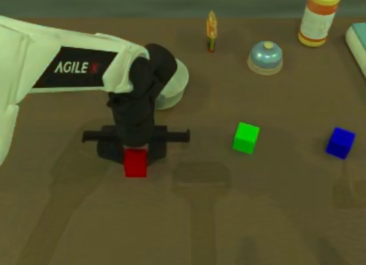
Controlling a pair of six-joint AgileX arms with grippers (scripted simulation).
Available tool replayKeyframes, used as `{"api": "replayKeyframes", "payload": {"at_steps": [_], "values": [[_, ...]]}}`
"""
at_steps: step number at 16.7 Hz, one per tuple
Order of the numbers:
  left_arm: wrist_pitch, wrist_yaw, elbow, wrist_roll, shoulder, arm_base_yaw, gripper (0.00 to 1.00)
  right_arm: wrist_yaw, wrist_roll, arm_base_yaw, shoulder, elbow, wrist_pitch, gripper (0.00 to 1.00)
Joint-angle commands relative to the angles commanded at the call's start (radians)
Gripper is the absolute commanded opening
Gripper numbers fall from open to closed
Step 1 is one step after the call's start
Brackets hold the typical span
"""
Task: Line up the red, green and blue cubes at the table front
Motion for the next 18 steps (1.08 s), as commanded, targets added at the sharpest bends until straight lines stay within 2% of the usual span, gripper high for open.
{"api": "replayKeyframes", "payload": {"at_steps": [5,12,18], "values": [[-0.039,-0.015,0.022,0.011,-0.046,0.004,0.0,0.0,0.0,0.0,0.0,0.0,0.0,1.0],[-0.255,-0.016,0.145,0.009,-0.136,0.021,0.0,0.0,0.0,0.0,0.0,0.0,0.0,1.0],[-0.256,-0.017,0.131,-0.003,-0.153,0.004,0.0,0.0,0.0,0.0,0.0,0.0,0.0,1.0]]}}
